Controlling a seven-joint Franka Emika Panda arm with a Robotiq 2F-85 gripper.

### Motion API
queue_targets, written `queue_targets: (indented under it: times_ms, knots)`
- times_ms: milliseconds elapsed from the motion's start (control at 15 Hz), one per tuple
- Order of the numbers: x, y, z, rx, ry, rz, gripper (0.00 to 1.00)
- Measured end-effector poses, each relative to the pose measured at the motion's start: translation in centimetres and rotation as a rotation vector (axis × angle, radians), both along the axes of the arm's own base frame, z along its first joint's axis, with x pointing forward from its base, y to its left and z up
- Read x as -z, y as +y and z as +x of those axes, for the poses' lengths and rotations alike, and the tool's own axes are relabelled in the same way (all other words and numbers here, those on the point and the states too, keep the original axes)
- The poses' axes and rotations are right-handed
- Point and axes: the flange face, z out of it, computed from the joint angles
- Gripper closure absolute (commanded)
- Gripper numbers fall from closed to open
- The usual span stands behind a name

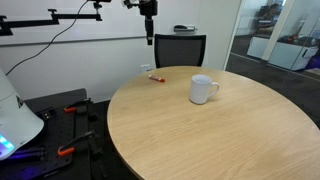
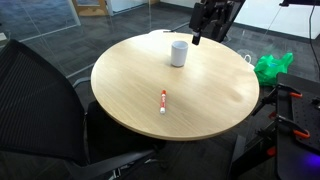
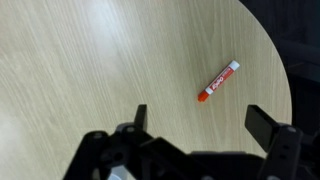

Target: Put the marker inside the cup

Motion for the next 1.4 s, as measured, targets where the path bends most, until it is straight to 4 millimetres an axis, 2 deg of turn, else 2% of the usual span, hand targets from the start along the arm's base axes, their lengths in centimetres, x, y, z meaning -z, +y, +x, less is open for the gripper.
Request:
queue_targets:
  times_ms: [200, 533, 800, 1133, 1400]
  knots:
    - [1.6, 2.0, 0.8, 0.069, -0.065, -0.015, 0.00]
    - [5.7, 5.9, 0.8, 0.222, -0.050, -0.065, 0.00]
    - [8.6, 8.3, 1.9, 0.276, -0.090, -0.022, 0.00]
    - [12.8, 8.3, 3.8, 0.361, -0.204, 0.081, 0.00]
    - [16.6, 8.3, 4.5, 0.424, -0.187, 0.109, 0.00]
